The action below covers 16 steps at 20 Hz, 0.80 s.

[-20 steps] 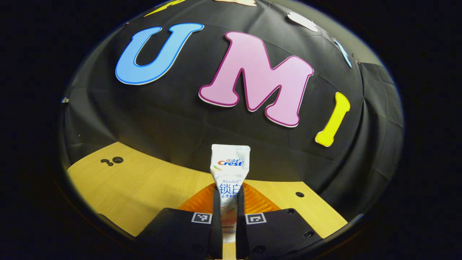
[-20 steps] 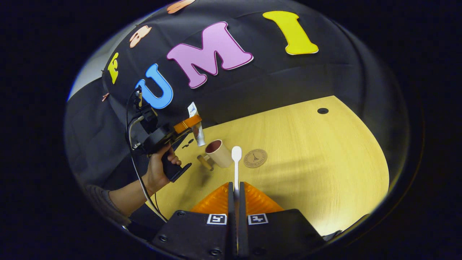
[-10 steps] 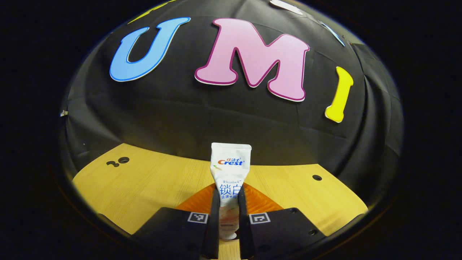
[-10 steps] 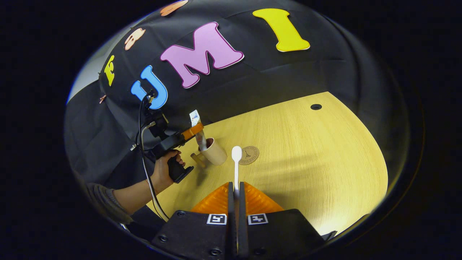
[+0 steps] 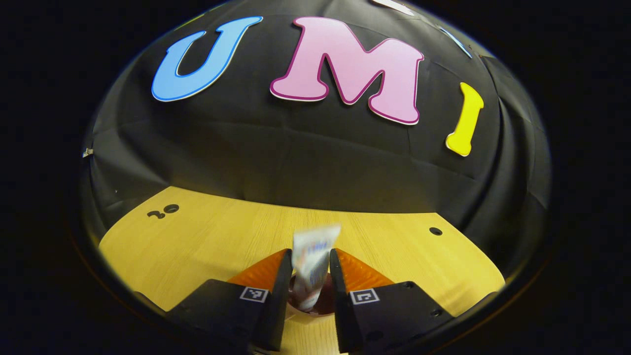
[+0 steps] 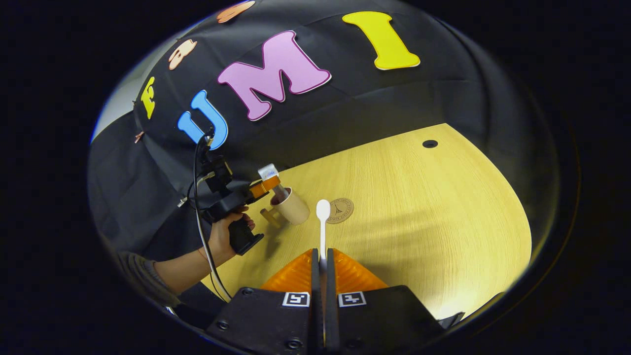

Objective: Put the toothbrush and toothpaste on the desktop into the cup, then pick up the cup and place it on the coaster on the desktop.

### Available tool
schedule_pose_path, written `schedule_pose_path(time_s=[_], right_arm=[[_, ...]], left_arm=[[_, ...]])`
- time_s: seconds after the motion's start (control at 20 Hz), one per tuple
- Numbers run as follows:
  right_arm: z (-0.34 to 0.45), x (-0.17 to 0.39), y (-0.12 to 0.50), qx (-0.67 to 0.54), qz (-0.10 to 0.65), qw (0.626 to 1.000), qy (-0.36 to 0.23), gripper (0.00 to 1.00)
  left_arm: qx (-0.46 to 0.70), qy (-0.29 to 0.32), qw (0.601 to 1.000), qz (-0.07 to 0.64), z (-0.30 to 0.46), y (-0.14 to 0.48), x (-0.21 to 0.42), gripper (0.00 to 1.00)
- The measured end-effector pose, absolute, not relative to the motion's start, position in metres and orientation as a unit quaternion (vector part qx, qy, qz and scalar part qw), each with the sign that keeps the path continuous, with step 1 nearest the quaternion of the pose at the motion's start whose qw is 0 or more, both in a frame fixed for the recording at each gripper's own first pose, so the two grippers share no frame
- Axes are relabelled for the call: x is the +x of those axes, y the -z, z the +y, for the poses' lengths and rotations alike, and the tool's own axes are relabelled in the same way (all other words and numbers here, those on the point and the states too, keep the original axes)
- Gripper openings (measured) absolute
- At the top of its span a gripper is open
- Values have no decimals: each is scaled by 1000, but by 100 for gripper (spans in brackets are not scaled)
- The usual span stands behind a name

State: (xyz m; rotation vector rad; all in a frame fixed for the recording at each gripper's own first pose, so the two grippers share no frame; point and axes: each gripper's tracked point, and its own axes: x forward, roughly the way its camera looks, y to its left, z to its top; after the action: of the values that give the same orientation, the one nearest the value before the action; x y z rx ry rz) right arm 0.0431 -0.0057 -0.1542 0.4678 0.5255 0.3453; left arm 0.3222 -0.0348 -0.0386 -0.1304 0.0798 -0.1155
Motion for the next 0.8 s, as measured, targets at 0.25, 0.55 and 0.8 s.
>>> schedule_pose_path(time_s=[0.25, 0.55, 0.8], right_arm=[[3, 45, 147, 229, 250, 926, -167, 6], [24, 54, 129, 235, 231, 928, -175, 6], [53, 78, 105, 243, 201, 929, -193, 6]], left_arm=[[-62, 59, 995, 50, -29, 41, 315, 53], [-54, 70, 995, 49, -19, 35, 290, 77], [-68, 82, 993, 42, -12, 22, 250, 80]])
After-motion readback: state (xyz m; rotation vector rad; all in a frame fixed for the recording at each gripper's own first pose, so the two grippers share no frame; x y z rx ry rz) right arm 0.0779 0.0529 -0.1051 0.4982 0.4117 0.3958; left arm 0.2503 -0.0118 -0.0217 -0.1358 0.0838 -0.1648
